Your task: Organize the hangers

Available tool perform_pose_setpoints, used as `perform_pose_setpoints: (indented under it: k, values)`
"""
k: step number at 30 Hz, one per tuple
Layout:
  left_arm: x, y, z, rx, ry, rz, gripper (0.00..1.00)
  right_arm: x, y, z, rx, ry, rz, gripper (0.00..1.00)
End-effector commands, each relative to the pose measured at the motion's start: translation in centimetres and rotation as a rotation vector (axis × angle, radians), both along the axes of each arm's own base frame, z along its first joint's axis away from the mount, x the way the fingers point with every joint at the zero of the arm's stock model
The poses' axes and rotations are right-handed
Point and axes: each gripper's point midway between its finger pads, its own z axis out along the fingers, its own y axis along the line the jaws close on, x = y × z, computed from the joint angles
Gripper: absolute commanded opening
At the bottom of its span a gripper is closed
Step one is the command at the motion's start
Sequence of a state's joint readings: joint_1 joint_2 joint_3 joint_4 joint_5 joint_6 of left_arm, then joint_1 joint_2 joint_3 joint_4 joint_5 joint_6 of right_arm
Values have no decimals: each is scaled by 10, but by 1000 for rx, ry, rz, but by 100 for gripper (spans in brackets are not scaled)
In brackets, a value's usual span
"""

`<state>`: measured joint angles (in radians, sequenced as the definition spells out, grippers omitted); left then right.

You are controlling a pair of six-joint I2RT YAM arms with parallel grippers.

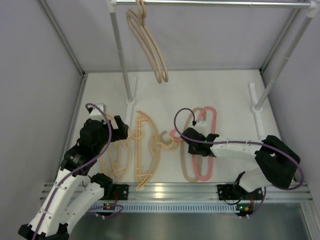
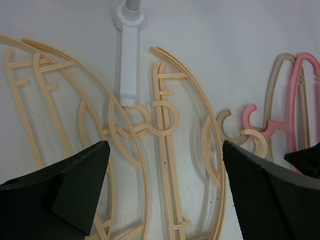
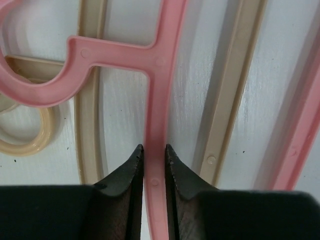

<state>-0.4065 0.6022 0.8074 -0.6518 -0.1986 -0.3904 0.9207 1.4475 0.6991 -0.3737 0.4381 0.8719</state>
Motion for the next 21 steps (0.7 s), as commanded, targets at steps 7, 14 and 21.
perform_pose_setpoints:
  k: [7,14,21]
  values:
    - [1,1,6,-7,-24,8,98,11,2,79,122,-117,4,1]
    - [1,3,7,-8,-32,15,98,27,-11,117,182,-172,-33,0]
    - [0,4,8,-8,-36,23,98,49,-11,178,343,-238,17,0]
